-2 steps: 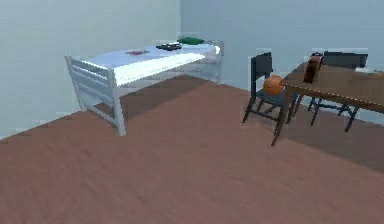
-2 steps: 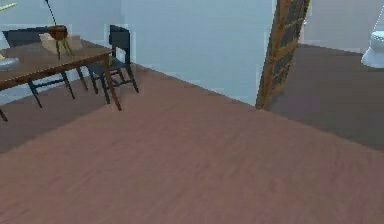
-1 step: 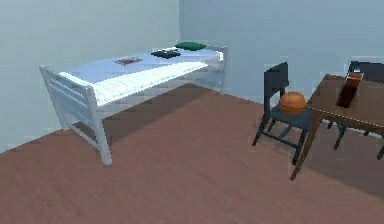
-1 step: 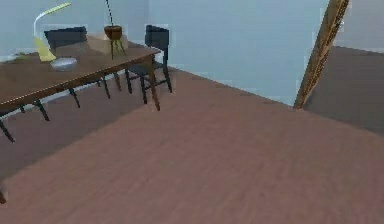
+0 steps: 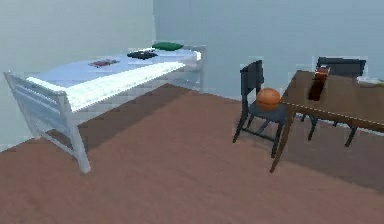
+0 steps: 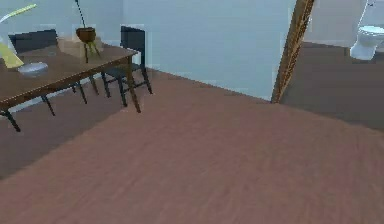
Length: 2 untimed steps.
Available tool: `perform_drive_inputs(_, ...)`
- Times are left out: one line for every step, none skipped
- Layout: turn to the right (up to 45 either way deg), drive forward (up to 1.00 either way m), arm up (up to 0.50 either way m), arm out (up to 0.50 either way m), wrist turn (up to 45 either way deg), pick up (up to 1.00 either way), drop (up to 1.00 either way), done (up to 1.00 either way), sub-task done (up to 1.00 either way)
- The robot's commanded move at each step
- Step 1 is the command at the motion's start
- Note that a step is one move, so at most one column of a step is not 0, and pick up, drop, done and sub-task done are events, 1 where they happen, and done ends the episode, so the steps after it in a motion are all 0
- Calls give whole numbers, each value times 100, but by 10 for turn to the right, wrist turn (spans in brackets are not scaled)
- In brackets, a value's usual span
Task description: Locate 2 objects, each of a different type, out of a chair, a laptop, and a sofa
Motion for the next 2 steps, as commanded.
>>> perform_drive_inputs(0, 100, 0, 0, 0, 0, 0, 0, 0)
perform_drive_inputs(0, 65, 0, 0, 0, 0, 0, 0, 0)
